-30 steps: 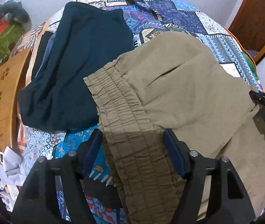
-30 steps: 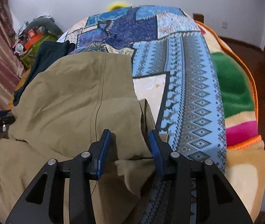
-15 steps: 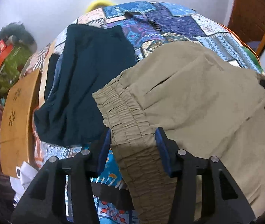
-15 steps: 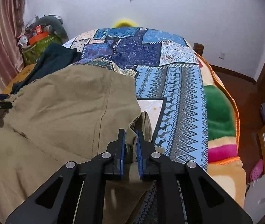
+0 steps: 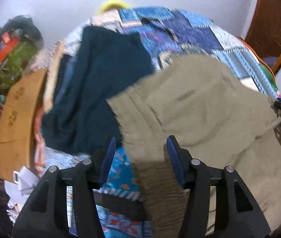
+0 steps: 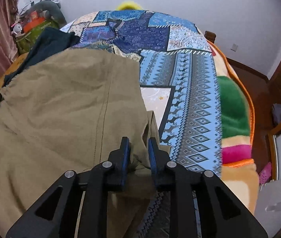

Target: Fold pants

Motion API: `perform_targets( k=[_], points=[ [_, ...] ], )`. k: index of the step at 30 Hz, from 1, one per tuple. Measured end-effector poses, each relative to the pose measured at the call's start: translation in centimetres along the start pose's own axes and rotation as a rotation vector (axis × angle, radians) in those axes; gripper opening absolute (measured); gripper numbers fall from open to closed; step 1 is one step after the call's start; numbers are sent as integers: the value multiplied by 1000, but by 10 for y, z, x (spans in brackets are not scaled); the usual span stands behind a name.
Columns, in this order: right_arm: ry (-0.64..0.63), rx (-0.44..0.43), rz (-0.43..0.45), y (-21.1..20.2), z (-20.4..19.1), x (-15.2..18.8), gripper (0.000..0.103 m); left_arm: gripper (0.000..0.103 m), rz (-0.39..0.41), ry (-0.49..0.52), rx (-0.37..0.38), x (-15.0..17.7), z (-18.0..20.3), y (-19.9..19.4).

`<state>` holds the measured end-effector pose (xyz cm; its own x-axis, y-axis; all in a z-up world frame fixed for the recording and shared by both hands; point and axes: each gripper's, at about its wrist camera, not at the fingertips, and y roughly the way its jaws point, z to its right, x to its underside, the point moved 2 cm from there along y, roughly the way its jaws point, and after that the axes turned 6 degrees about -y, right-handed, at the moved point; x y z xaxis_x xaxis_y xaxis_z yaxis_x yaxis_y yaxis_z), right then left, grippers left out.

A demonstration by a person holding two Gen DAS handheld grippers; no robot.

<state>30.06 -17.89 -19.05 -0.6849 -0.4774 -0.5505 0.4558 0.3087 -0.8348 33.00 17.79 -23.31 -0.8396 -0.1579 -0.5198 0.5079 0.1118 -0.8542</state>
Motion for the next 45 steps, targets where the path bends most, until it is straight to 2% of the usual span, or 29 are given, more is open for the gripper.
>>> perform_targets(
  k=[3, 6, 9, 12, 17, 22, 29, 31, 33, 34, 35, 37, 40, 42, 45],
  points=[
    [0, 3, 44, -17, 0, -10, 21, 65, 43, -36, 6, -11, -13, -13],
    [0, 8, 108, -34, 1, -30, 32, 74, 76, -74, -3, -26, -25, -17],
    [14, -6, 147, -38, 0, -49, 38, 78, 52, -124, 24, -42, -35, -4],
    [22, -31, 162, -28, -1, -72, 38, 78, 10, -163, 38, -58, -43, 20],
    [20, -45, 127, 12, -7, -103, 38, 78, -59, -190, 39, -68, -48, 60],
    [69, -80, 46, 73, -3, -120, 39, 78, -117, -197, 57, -63, -51, 90],
    [141, -124, -107, 153, 7, -125, 39, 80, -176, -253, 197, -53, -52, 121],
    [191, -148, -105, 167, 12, -122, 39, 80, -175, -250, 212, -52, -49, 123],
    [211, -160, -81, 167, 14, -122, 39, 72, -160, -219, 216, -53, -43, 121],
    [212, -164, -79, 167, 13, -122, 37, 64, -156, -207, 219, -53, -41, 120],
    [207, -169, -76, 166, 12, -122, 32, 60, -148, -197, 209, -54, -37, 117],
    [177, -122, -74, 165, 7, -121, 15, 55, -133, -174, 169, -55, -32, 112],
    [154, -100, -48, 156, 4, -121, 13, 48, -69, -125, 123, -55, -27, 97],
    [134, -81, -16, 142, 3, -123, 12, 47, -15, -104, 106, -55, -26, 84],
    [99, -68, 45, 110, 6, -131, 12, 46, 19, -110, 98, -61, -28, 66]
  ],
)
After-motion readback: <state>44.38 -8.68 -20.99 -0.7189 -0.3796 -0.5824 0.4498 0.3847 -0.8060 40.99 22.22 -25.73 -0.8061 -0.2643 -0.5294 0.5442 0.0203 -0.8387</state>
